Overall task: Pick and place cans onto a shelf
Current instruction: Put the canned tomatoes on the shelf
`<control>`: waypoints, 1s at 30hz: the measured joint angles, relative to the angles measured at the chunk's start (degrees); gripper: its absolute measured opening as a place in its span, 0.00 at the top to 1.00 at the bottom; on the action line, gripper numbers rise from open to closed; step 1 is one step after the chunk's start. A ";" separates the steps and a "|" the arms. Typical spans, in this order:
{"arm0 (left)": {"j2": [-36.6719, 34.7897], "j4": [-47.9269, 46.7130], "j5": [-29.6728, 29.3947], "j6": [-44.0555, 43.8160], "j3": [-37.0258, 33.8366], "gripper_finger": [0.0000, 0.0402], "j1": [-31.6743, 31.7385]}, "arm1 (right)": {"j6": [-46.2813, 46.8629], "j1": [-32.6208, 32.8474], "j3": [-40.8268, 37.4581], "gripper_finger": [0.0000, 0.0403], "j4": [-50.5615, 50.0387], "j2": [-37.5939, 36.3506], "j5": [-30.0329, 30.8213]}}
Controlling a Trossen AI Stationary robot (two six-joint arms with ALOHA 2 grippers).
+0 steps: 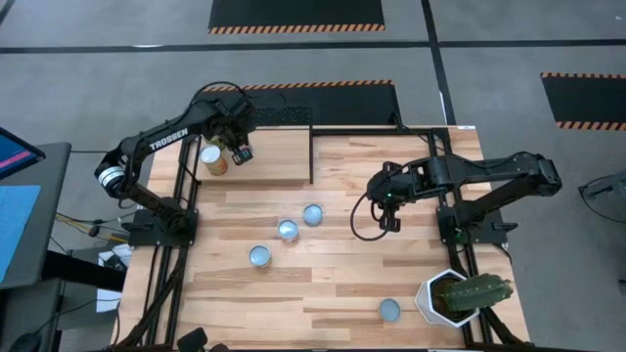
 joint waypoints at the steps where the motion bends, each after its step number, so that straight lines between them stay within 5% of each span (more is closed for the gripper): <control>1: 0.00 0.02 -0.02 -0.26 0.00 0.99 0.00 | 0.00 0.00 0.00 0.93 0.00 0.00 0.00; 14: -0.09 0.97 -3.40 -0.87 0.00 0.78 0.00 | -0.04 0.00 0.00 0.93 -0.02 0.00 -0.02; 22: -1.56 0.74 13.24 -0.77 1.64 0.78 -4.77 | -0.04 0.00 0.00 0.93 -0.91 0.00 -0.02; 30: -0.96 0.60 4.88 2.35 -4.31 0.84 -7.08 | -0.01 0.00 0.00 0.93 -1.36 -0.02 -0.02</control>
